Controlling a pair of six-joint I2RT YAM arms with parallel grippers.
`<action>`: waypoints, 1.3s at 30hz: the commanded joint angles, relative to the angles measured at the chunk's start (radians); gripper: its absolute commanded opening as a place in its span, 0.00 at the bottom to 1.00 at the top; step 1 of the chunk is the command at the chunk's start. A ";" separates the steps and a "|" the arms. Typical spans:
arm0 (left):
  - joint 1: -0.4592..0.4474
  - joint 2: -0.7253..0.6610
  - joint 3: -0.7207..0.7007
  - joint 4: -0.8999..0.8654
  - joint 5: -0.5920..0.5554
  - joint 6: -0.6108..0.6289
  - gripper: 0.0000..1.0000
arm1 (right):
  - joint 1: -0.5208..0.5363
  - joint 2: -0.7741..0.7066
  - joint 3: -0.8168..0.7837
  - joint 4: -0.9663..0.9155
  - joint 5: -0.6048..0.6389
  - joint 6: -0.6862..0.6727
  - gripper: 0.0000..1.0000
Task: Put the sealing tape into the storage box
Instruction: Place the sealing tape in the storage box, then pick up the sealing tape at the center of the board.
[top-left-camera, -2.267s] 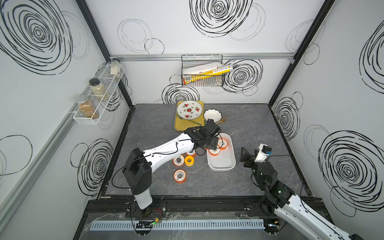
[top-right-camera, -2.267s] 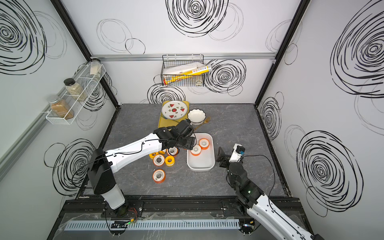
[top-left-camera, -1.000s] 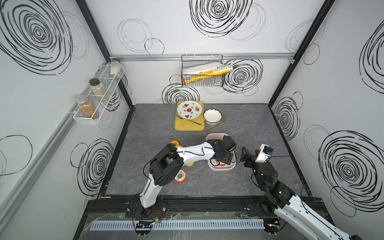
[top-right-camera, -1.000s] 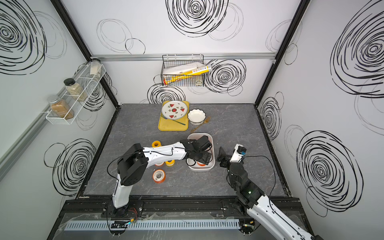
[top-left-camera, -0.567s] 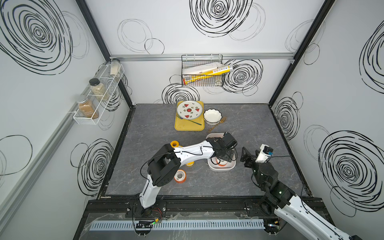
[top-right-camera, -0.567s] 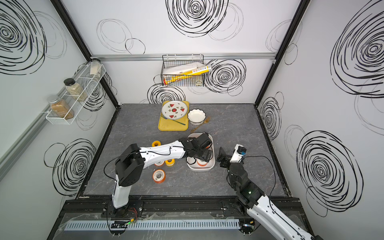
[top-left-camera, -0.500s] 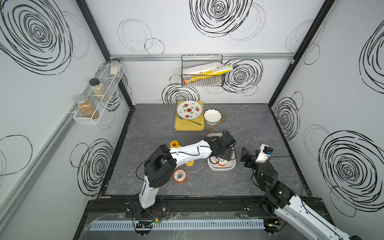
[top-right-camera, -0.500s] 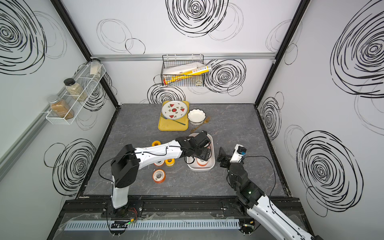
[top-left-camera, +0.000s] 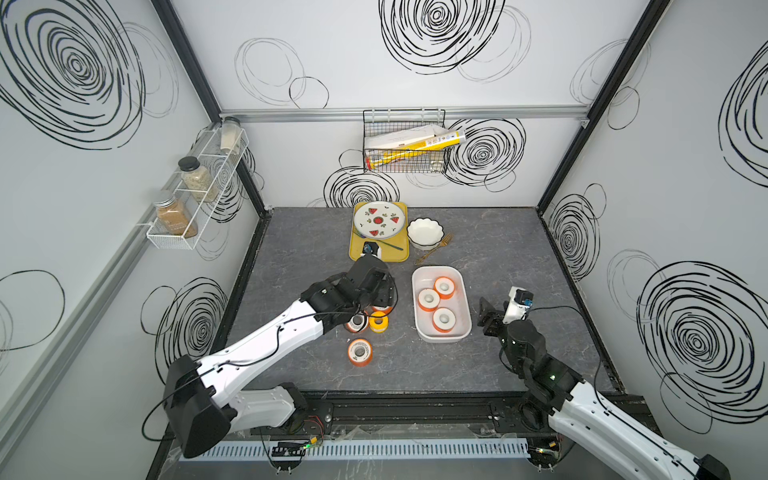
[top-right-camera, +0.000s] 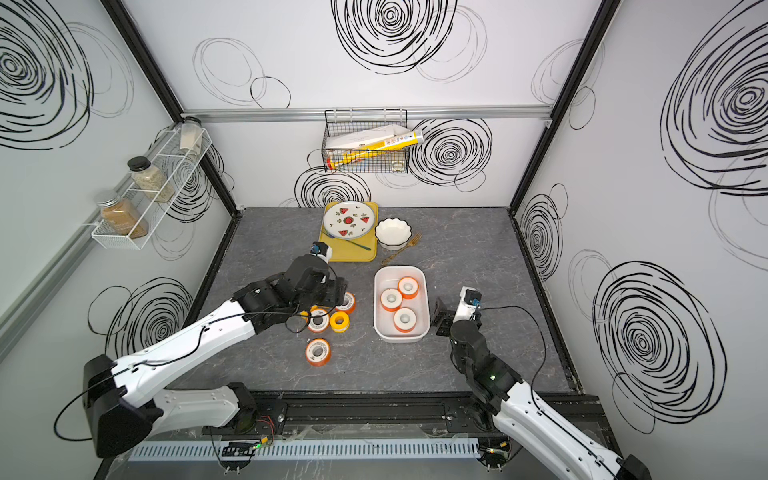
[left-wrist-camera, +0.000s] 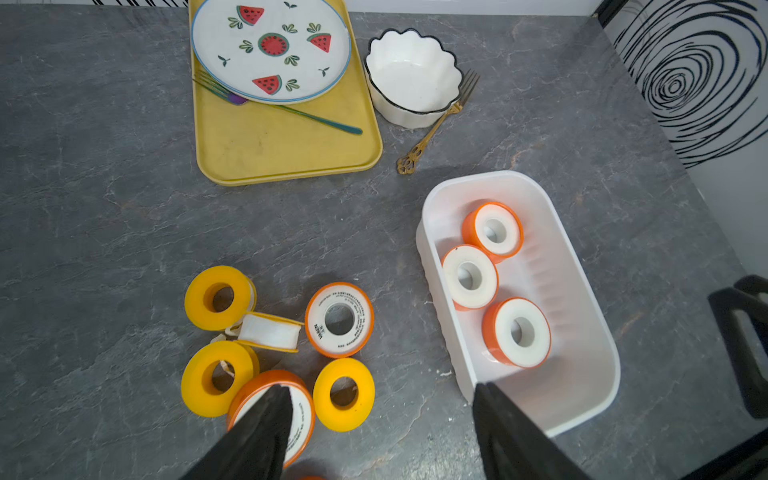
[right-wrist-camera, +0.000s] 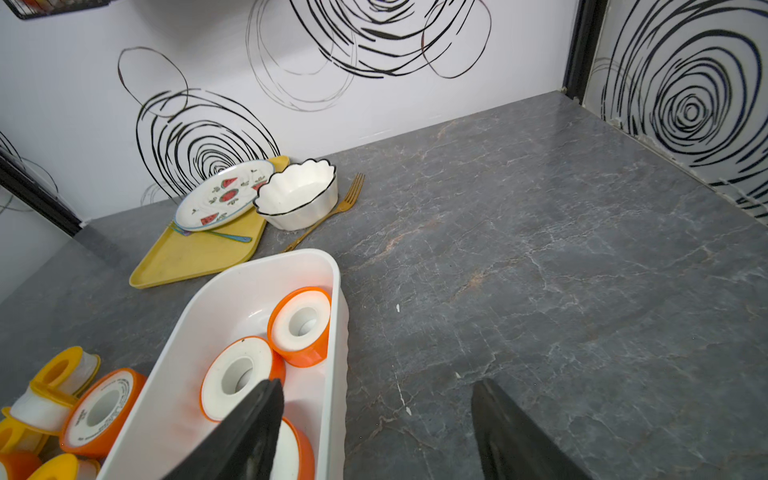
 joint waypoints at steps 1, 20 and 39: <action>0.004 -0.116 -0.062 -0.034 -0.077 0.022 0.75 | -0.002 0.046 0.055 0.036 -0.027 -0.034 0.75; 0.078 -0.450 -0.246 -0.017 -0.151 0.043 0.73 | -0.002 0.395 0.450 -0.141 -0.362 -0.161 0.73; 0.085 -0.433 -0.249 -0.020 -0.159 0.042 0.74 | 0.133 1.213 1.131 -0.474 -0.626 -0.316 0.93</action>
